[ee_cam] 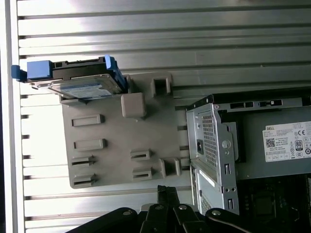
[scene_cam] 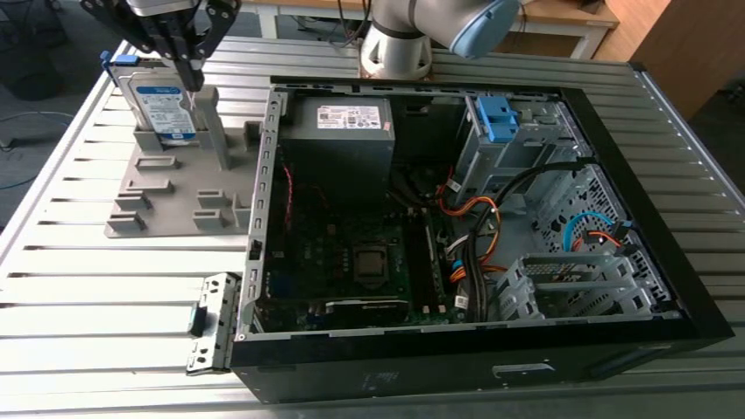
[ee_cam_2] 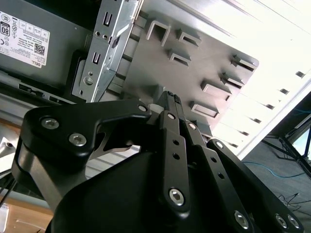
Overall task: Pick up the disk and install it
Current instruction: 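Reach for the disk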
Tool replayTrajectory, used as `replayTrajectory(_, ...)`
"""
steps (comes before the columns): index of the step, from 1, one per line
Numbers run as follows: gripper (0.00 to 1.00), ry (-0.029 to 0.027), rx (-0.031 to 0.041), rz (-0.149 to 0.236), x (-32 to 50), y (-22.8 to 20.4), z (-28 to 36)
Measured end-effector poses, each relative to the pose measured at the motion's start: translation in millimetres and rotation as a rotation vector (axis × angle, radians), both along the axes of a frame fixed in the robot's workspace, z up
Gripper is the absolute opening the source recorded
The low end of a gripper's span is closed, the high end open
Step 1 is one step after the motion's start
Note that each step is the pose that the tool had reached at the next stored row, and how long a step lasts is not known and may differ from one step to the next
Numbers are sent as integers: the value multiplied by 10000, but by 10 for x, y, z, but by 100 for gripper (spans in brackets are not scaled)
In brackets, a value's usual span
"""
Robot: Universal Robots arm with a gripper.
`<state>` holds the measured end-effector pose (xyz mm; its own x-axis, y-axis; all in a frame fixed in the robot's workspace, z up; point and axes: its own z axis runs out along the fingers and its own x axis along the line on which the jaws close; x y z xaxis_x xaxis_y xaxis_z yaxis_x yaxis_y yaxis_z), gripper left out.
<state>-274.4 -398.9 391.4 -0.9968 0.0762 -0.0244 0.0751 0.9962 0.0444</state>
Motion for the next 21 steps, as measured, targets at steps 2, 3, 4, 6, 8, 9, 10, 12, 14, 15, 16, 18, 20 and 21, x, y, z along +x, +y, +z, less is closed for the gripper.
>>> replayTrajectory(2, 11, 0, -1, 0, -7, 0, 0)
replayTrajectory(3, 11, 0, 0, 0, -9, 0, -1)
replayTrajectory(4, 11, 0, 0, 1, -11, 0, -1)
replayTrajectory(6, 11, 0, 0, 1, -14, 0, -1)
replayTrajectory(8, 11, 0, 0, 1, -24, 0, -2)
replayTrajectory(9, 11, 0, 0, 1, -26, 0, -2)
replayTrajectory(10, 11, 0, -1, 1, -28, 0, -2)
replayTrajectory(12, 11, 0, 0, 1, -31, 0, -3)
replayTrajectory(14, 11, 0, 0, 0, -35, 0, -3)
replayTrajectory(15, 11, 0, 0, 0, -37, 0, -3)
replayTrajectory(16, 11, 0, 0, 0, -39, 0, -4)
replayTrajectory(18, 11, -1, 0, 0, -44, 0, -4)
replayTrajectory(20, 11, -1, 0, 0, -50, 0, -5)
replayTrajectory(21, 11, 0, 0, 0, -54, 0, -5)
